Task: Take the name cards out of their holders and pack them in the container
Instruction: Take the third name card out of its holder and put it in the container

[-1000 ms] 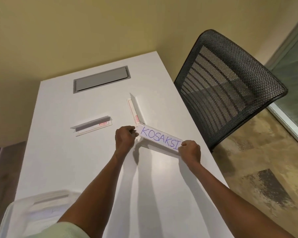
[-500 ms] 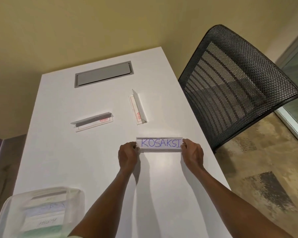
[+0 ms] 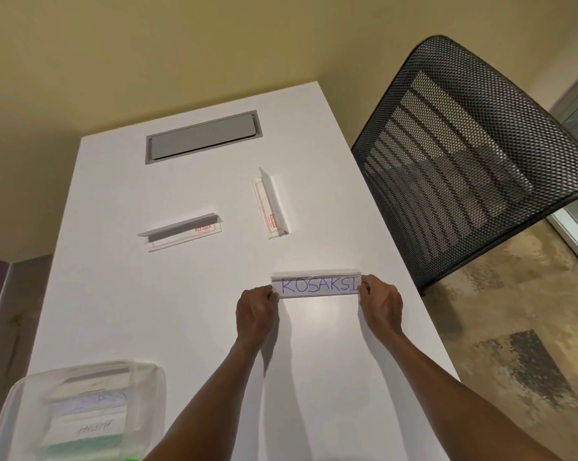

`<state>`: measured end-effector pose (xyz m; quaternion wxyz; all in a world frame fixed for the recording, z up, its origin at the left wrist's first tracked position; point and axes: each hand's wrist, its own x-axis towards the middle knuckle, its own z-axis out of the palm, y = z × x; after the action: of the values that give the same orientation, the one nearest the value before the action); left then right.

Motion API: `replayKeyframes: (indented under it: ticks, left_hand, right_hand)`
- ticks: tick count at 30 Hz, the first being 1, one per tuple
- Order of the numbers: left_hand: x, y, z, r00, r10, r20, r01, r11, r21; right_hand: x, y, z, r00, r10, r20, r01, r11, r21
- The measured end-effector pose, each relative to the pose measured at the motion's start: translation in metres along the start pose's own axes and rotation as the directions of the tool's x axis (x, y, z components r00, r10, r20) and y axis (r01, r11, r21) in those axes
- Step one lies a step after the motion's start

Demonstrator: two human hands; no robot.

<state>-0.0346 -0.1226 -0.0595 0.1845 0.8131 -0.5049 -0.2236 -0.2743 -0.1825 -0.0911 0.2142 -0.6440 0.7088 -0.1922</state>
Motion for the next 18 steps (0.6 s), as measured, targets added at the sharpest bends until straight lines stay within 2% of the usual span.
replayKeyframes:
  ticks: [10,14,18]
  left_hand:
    - [-0.002,-0.0042,-0.0018,0.997,0.068,0.038,-0.071,0.996,0.058]
    - [-0.0005,-0.0037,-0.0017,0.998,0.057,0.037,-0.059,0.997,0.047]
    - [0.0012,-0.0044,-0.005,0.999,-0.023,-0.04,0.022,0.999,-0.025]
  right_hand:
    - [-0.0031,-0.0012,-0.0005,0.999,0.033,0.021,-0.034,0.998,0.044]
    - [-0.003,-0.0003,-0.0008,0.998,0.04,0.044,-0.042,0.997,0.067]
    - [-0.0057,-0.0007,-0.003,0.996,0.061,0.069,-0.072,0.983,0.171]
